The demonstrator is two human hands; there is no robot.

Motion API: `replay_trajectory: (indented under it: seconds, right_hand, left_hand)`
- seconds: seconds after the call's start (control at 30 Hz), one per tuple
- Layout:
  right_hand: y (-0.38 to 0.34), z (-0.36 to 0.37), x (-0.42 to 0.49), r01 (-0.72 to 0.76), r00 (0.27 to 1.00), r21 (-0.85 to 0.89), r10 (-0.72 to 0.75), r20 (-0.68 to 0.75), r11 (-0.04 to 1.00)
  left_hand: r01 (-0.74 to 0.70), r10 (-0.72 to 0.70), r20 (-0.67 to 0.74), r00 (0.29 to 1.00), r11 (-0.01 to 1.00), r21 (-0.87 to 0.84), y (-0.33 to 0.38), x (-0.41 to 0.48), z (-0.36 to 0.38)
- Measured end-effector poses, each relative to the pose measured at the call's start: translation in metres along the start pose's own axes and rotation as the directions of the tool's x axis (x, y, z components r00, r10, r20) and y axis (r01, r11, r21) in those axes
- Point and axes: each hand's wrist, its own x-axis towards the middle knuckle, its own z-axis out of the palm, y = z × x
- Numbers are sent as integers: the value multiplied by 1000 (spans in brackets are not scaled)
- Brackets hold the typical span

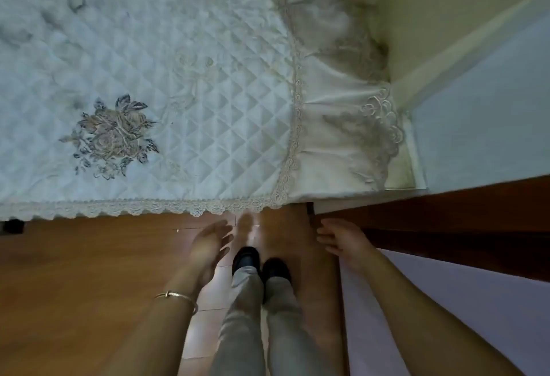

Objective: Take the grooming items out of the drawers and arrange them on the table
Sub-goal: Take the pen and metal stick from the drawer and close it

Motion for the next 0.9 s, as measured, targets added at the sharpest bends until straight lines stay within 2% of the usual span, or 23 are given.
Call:
replay_trajectory:
  seconds: [0.13,0.23,0.3,0.37,0.57,0.63,0.67,0.73,0.8,0.83,0.9]
  right_hand:
    - [-13,-4,28,13,1000,325,-11,-9,946]
    - [-14,-4,35,-49,997,520,12,74,853]
    - [-9,-4,39,-59,995,586,4,95,808]
    - [-6,-5,38,-70,994,606,1,114,792]
    - [23,-14,14,-92,992,550,25,127,830]
    - [39,-17,-2,-74,992,474,18,122,877]
    - [45,-16,-13,-36,996,373,1,94,927]
    - [54,-16,-41,97,995,113,-100,19,989]
    - [60,-17,-72,333,940,-44,-335,-67,942]
    - [61,-19,-88,461,874,-126,-474,-109,878]
    - [55,-23,-108,641,693,-320,-705,-151,698]
  left_hand:
    - [64,-79,-78,994,982,-178,15,27,18]
    - [42,-74,-77,994,933,-357,17,30,22]
    - [61,-78,-21,997,894,-444,19,21,23]
    - [76,-73,22,997,902,-425,14,23,21]
    - [54,-54,5,999,978,-202,-15,6,7]
    - [13,-17,-31,999,992,-129,-32,-13,0]
    - [-60,58,-86,995,998,-25,-40,-25,-4]
    - [-269,329,-193,925,921,281,-53,-56,-16]
    - [-489,615,-162,771,737,466,-57,-94,-26]
    - [-574,712,-117,692,641,509,-56,-109,-30]
    - [-663,845,9,535,413,625,-48,-123,-35]
